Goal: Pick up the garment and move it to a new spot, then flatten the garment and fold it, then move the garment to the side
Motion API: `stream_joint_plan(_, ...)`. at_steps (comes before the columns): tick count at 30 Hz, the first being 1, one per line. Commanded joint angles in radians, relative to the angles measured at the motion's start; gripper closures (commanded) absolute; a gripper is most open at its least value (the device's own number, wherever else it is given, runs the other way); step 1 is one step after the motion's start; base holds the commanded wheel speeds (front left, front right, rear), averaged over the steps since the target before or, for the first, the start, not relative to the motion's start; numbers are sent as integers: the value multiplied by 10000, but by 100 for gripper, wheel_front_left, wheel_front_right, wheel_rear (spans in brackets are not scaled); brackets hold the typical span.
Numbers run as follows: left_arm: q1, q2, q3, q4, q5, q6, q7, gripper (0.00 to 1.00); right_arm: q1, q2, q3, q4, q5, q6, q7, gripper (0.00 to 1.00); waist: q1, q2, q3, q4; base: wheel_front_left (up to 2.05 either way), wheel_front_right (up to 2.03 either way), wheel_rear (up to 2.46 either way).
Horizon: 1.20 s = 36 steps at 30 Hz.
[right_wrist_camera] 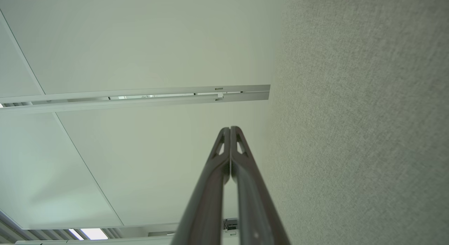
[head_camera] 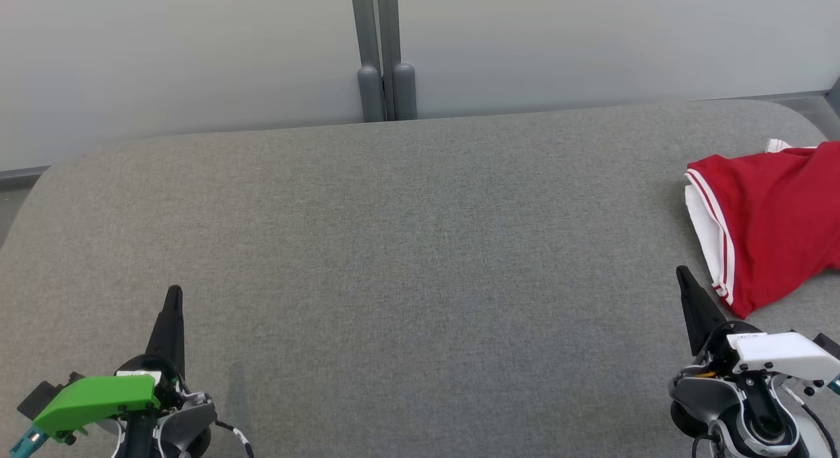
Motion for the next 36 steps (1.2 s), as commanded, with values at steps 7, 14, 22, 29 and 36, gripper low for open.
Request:
stream_joint_plan(7,-133,17,63,20,44,-49,53,100,-57,-14,10,-43,67,0,32,100,0,-1,0,0,0,0,0)
stream_joint_plan(14,-134,8,73,20,54,-50,66,100,-57,-14,10,-43,68,0,31,100,0,-1,0,0,0,0,0)
stream_joint_plan(22,-136,1,82,21,50,-50,57,100,-57,-14,11,-43,68,0,31,100,0,-1,0,0,0,0,0)
stream_joint_plan(29,-137,-6,90,21,55,-50,68,100,-57,-14,11,-43,68,0,31,100,0,-1,0,0,0,0,0)
stream_joint_plan(36,-137,-10,96,21,64,-50,77,100,-57,-14,12,-43,69,0,30,100,0,-1,0,0,0,0,0)
